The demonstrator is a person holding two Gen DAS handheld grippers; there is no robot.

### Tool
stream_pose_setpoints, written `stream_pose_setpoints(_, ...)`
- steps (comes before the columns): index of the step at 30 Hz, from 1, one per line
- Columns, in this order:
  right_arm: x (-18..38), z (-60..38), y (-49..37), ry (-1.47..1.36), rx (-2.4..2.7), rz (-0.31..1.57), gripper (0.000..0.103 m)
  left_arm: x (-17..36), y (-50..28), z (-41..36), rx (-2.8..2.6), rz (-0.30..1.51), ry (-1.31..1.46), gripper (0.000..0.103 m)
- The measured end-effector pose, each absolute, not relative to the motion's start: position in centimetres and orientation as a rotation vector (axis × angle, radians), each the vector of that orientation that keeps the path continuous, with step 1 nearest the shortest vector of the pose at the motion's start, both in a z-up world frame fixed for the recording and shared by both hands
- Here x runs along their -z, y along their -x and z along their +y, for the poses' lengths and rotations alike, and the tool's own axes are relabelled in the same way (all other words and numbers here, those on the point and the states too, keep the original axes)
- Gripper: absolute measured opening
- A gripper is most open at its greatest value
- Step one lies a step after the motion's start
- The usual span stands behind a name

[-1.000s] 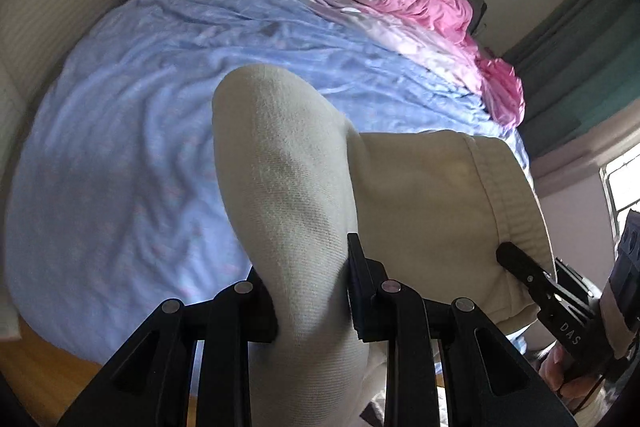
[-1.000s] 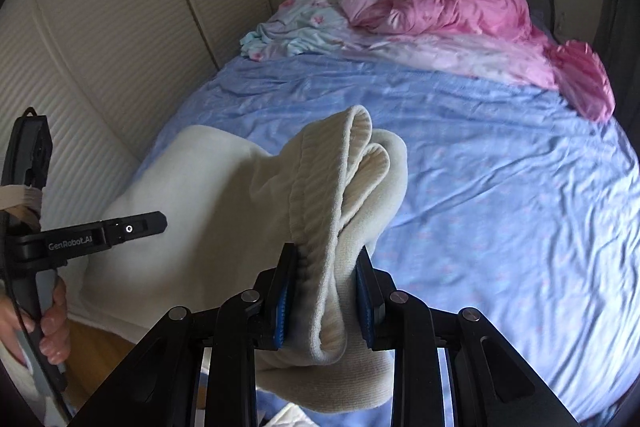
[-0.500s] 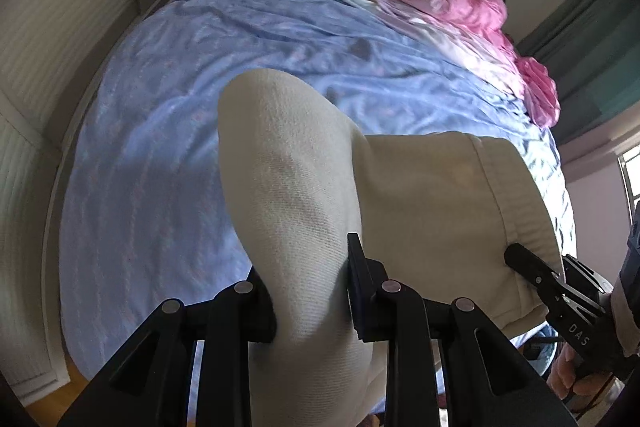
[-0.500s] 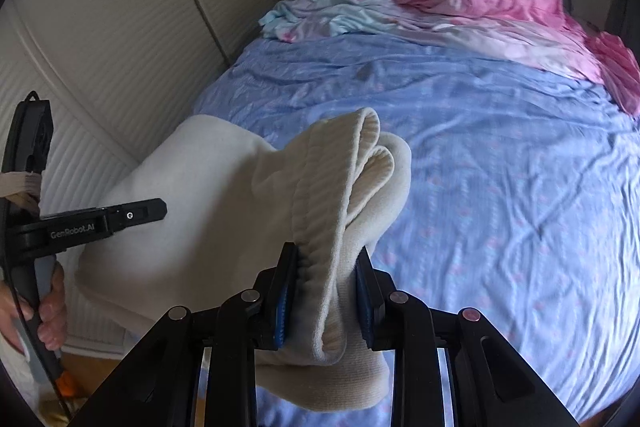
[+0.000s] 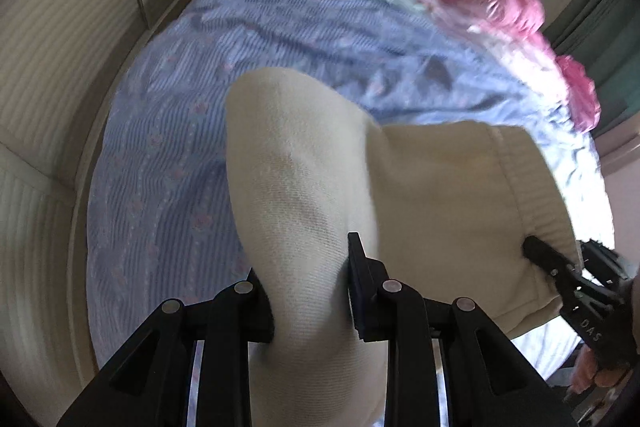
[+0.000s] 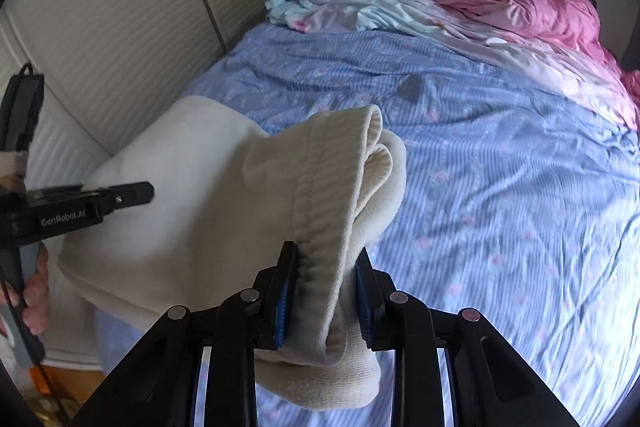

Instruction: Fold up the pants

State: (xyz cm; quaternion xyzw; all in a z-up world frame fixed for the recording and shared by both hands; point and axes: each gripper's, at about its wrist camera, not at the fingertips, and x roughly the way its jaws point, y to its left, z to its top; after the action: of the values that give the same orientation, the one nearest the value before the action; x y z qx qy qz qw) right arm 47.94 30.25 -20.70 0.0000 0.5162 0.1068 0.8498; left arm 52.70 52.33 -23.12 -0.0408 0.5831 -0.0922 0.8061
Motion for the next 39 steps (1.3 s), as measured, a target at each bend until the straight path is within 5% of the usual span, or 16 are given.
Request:
stream_pose_setpoints(12, 28.0, 28.1, -48.2, -0.094, -0.138, 1.281, 0.029, 31.0, -52.6, 54.3, 0.108, 1.421, 0.070, 0.034)
stream_pose_setpoints(14, 28.4, 27.9, -48.3, -0.096, -0.120, 1.294, 0.037, 31.1, -52.8, 54.5, 0.087, 1.432, 0.061, 0.044)
stream_pose_setpoints(16, 28.6, 27.5, -48.6, -0.085, -0.092, 1.308, 0.057, 31.0, -52.6, 54.5, 0.061, 1.439, 0.027, 0.053)
stream_pose_setpoints(19, 28.9, 26.6, -48.8, -0.066, -0.061, 1.326, 0.066, 30.4, -51.6, 54.3, -0.001, 1.424, -0.085, 0.058)
stream_pose_setpoints(27, 25.9, 23.1, -46.6, -0.069, 0.008, 1.281, 0.068, 26.0, -46.5, 53.3, -0.082, 1.346, -0.220, 0.060)
stream_pose_setpoints(32, 21.2, 21.8, -43.7, -0.009, -0.073, 1.196, 0.069, 20.2, -42.7, 49.6, -0.075, 1.244, -0.210, 0.071)
stream_pose_setpoints(39, 13.3, 17.4, -38.3, 0.001, -0.125, 1.068, 0.085, 12.2, -37.6, 43.0, -0.039, 1.087, -0.151, 0.088)
